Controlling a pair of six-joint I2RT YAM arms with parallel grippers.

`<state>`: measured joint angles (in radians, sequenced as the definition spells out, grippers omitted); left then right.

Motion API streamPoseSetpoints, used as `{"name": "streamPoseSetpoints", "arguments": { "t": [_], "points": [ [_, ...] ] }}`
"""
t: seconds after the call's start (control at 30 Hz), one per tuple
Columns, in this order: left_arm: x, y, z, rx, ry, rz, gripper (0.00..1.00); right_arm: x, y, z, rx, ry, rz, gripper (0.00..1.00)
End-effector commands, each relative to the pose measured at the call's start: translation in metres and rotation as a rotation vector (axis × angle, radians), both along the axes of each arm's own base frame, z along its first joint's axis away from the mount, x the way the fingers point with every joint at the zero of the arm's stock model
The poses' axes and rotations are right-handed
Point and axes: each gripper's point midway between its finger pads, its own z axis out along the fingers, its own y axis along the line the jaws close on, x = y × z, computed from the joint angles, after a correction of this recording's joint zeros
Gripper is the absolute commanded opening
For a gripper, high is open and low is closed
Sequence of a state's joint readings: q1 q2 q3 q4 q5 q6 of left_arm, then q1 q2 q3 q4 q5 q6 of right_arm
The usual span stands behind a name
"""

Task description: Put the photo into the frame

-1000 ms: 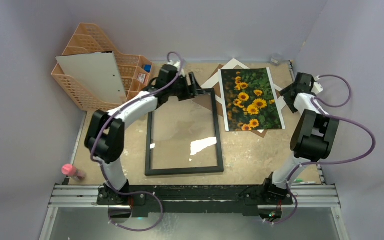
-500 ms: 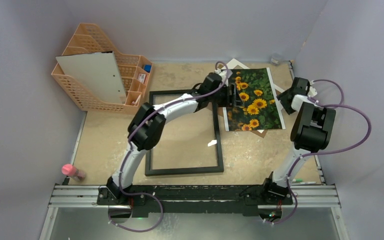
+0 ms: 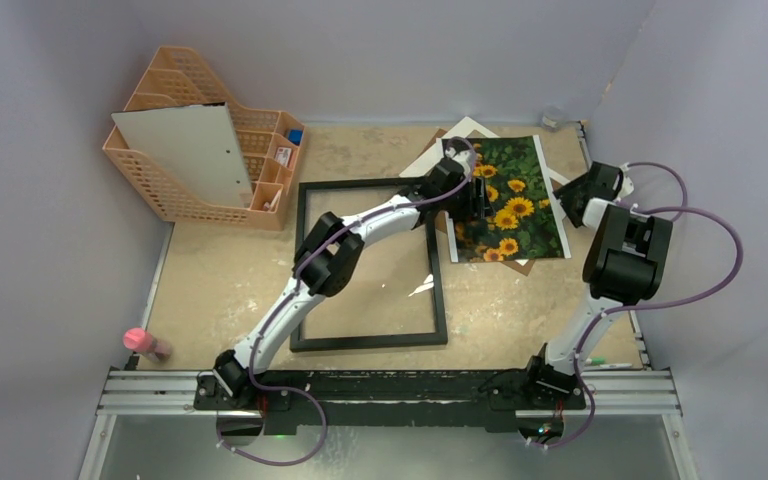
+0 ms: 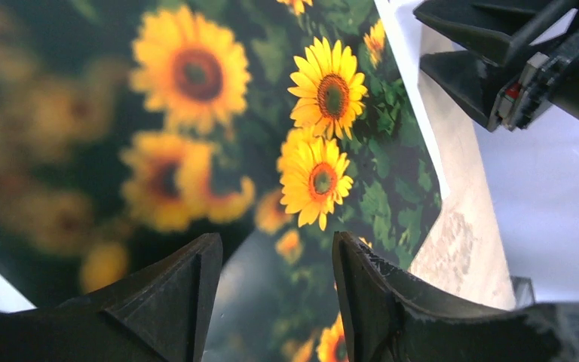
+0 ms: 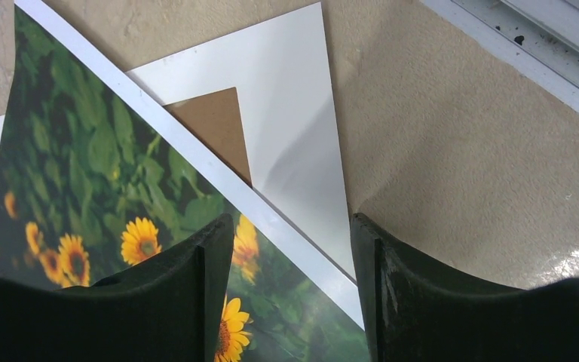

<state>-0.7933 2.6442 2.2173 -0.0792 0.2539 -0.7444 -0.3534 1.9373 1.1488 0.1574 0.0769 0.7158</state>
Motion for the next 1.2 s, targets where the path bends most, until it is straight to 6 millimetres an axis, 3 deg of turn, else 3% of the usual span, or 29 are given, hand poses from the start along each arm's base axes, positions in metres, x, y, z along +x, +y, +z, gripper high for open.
{"name": "streamPoseSetpoints", "arguments": {
  "t": [0.0,0.27,0.5,0.77,1.0,1.17],
  "points": [
    [-0.018,-0.004,-0.020,0.103,-0.013,-0.015,0.57,-0.012,0.009,-0.022,0.070,0.031,0.025,0.61],
    [-0.033,0.030,-0.074,0.336,0.121,0.029,0.53,-0.001,0.017,0.000,0.099,-0.142,0.148,0.55],
    [-0.038,0.046,-0.090,0.427,0.138,0.028,0.53,0.010,0.036,0.027,0.141,-0.318,0.279,0.37],
    [-0.041,0.052,-0.104,0.466,0.151,0.022,0.53,0.017,0.050,0.056,0.150,-0.440,0.367,0.31],
    [-0.043,0.053,-0.107,0.472,0.154,0.018,0.53,0.025,0.052,0.044,0.173,-0.425,0.402,0.39],
    [-0.043,0.053,-0.107,0.471,0.157,0.017,0.53,0.032,0.045,0.045,0.147,-0.426,0.395,0.38]
  ]
}}
